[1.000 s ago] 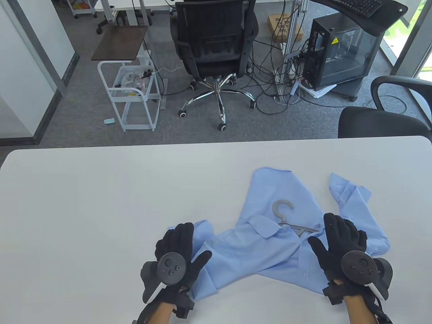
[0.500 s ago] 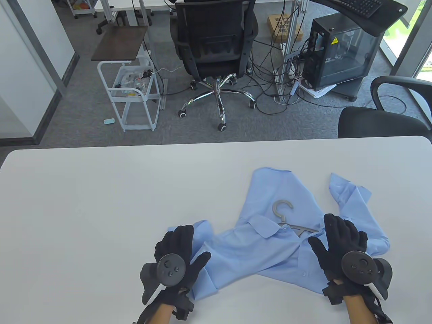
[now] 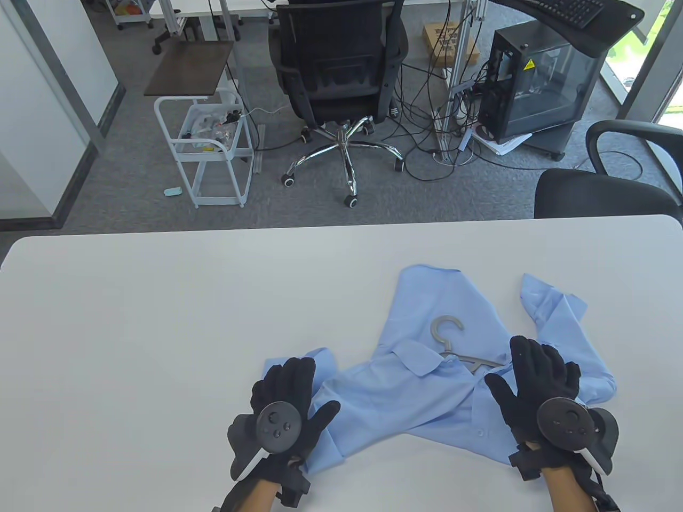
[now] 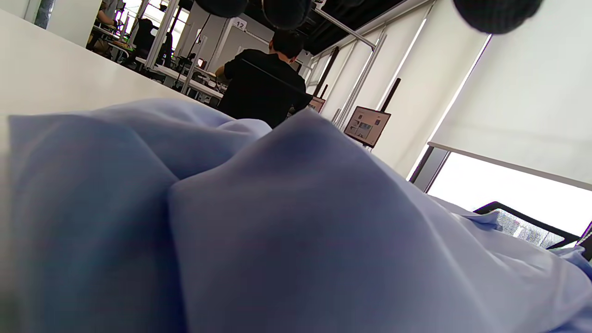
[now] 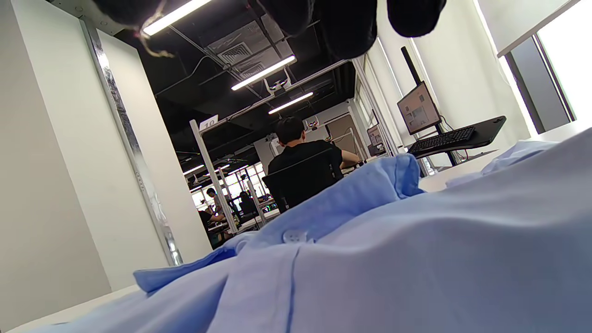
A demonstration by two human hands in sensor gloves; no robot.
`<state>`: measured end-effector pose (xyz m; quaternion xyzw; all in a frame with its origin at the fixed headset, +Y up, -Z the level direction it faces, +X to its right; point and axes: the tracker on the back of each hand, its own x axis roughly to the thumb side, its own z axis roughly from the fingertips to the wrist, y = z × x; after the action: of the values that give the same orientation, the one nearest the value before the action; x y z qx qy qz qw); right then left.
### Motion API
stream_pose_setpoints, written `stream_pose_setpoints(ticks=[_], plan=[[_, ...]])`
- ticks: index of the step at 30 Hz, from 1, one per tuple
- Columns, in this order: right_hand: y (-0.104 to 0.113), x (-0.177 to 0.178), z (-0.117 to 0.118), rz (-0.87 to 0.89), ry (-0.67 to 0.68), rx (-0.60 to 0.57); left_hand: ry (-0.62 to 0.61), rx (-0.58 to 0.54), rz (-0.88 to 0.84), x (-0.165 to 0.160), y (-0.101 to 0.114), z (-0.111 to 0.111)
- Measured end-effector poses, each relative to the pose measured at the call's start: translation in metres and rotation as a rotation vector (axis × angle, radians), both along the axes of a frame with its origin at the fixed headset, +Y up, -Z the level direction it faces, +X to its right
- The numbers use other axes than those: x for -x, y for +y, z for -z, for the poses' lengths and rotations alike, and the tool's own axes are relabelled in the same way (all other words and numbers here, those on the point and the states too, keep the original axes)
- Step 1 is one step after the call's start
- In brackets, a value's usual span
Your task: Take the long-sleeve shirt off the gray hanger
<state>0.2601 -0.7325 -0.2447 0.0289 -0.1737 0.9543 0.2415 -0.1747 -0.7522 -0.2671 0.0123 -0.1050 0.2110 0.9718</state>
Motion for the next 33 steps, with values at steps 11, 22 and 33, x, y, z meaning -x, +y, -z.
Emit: stream_pose_setpoints(ticks=[11, 22, 33], plan=[[-0.005, -0.004, 0.0, 0.025, -0.005, 0.005, 0.006, -0.012, -0.02, 0.002, 0.002, -0.003], [0.001, -0.007, -0.002, 0.017, -0.047, -0.017, -0.011, 0.001, -0.013, -0.001, 0.002, -0.003], [0.027, 0.01, 0.032, -0.064, -0.179, 0.114, -0.052, 0.011, -0.015, -0.007, 0.001, -0.01]])
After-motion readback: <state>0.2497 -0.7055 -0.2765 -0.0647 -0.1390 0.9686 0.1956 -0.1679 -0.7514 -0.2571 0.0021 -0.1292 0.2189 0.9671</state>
